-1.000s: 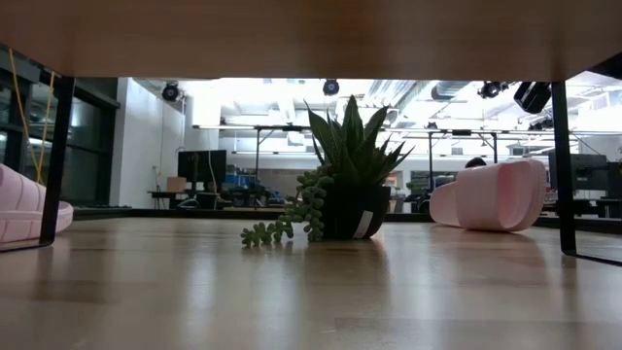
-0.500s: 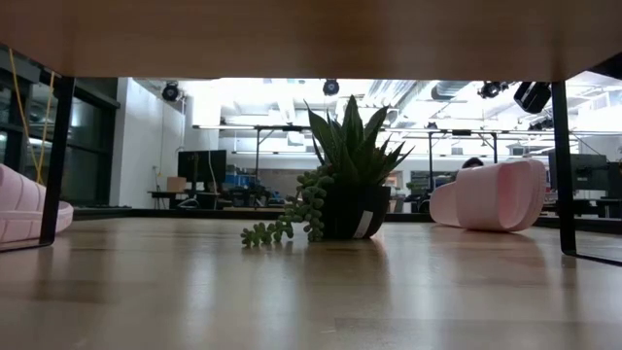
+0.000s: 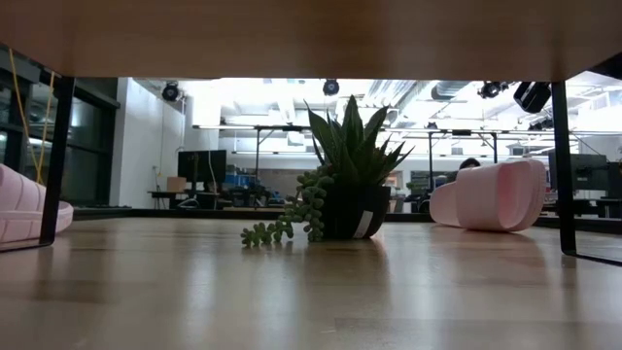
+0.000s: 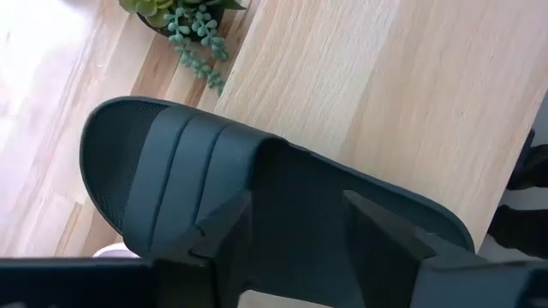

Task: Pick and place slides into the shelf
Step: Put the top black slide on the shelf

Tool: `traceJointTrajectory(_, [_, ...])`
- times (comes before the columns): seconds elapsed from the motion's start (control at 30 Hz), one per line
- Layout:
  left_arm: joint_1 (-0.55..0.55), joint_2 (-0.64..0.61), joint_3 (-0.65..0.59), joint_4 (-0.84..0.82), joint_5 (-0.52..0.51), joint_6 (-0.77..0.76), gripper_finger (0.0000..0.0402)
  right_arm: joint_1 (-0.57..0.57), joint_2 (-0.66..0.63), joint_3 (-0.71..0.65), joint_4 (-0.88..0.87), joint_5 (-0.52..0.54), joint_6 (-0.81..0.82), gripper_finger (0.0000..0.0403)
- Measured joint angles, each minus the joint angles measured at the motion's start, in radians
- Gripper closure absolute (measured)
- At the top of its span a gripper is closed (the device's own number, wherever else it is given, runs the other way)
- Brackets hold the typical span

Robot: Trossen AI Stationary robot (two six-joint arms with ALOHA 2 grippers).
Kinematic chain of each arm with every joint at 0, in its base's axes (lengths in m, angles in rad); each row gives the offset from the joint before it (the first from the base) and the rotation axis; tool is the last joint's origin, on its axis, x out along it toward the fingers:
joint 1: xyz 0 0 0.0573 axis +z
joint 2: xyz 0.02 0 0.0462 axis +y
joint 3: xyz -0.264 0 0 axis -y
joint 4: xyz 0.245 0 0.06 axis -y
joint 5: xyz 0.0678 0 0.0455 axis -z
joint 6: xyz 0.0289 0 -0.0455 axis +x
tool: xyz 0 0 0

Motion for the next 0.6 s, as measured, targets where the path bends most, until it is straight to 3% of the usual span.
traceJointTrajectory(0.2, [0.000, 0.000, -0.001, 0.000, -0.018, 0.042, 0.0217, 0.000, 0.000, 0.000, -0.007, 0.004, -0.003, 0.0402])
traceJointTrajectory(0.6, [0.000, -0.001, -0.085, 0.001, -0.057, 0.086, 0.0269, 0.000, 0.000, 0.000, -0.008, 0.007, -0.002, 0.0402])
